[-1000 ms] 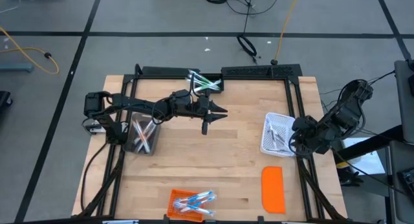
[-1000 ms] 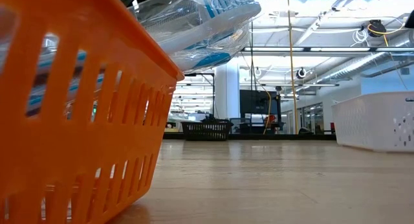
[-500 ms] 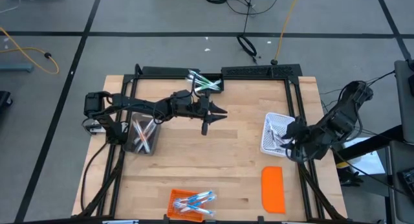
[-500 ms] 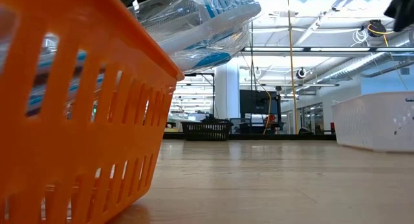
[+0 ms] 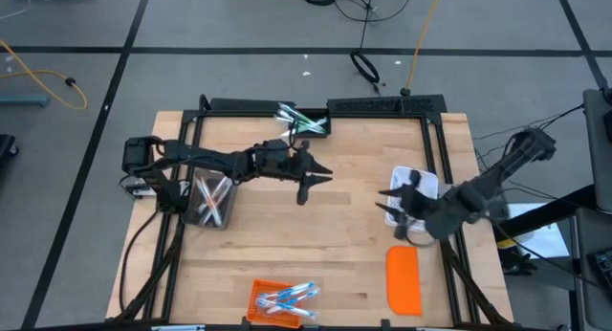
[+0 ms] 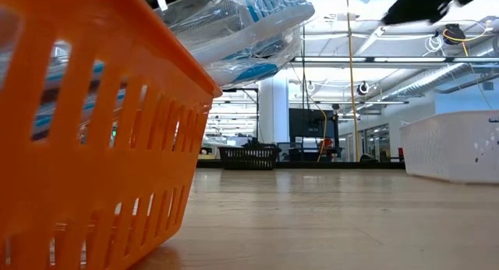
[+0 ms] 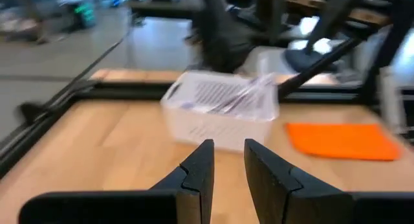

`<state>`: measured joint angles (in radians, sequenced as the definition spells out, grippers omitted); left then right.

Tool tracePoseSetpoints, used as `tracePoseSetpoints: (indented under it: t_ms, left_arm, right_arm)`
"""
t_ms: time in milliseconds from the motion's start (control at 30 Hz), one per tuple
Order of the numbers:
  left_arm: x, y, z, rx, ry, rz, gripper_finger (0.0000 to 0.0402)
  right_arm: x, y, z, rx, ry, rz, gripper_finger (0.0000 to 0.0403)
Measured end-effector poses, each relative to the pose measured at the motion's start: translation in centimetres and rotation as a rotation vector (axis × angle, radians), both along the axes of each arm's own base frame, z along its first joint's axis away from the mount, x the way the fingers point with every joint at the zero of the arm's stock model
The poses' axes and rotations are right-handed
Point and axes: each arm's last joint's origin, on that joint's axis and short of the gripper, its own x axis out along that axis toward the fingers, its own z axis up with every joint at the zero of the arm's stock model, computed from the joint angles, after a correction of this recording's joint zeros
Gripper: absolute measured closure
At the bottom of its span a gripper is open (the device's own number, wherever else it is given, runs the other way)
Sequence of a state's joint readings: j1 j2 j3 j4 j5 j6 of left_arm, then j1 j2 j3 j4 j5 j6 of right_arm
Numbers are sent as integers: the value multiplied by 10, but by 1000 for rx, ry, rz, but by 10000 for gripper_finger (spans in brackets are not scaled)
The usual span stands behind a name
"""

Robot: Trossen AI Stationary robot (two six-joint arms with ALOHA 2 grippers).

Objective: Pick & Place Toothbrushes
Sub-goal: Return to Home Position

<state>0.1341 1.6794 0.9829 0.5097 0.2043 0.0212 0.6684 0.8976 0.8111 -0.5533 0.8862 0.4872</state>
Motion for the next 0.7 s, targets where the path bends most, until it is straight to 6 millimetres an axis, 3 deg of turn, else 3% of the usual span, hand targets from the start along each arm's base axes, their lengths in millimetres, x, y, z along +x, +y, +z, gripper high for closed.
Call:
tracePoseSetpoints:
  t_ms: [133, 267, 533, 700]
  left_arm:
    - [-8, 3, 10, 44, 25, 117, 316]
    - [-27, 5, 17, 72, 32, 178, 316]
    - [-112, 21, -9, -6, -60, 359, 316]
    - [-156, 15, -25, -45, -149, 384, 316]
  right_arm:
    - [19, -22, -22, -78, -79, -25, 282]
    - [29, -52, -28, -96, -205, -1, 298]
    - [23, -110, -48, -103, -267, -12, 303]
    - [12, -141, -56, -45, -290, -30, 303]
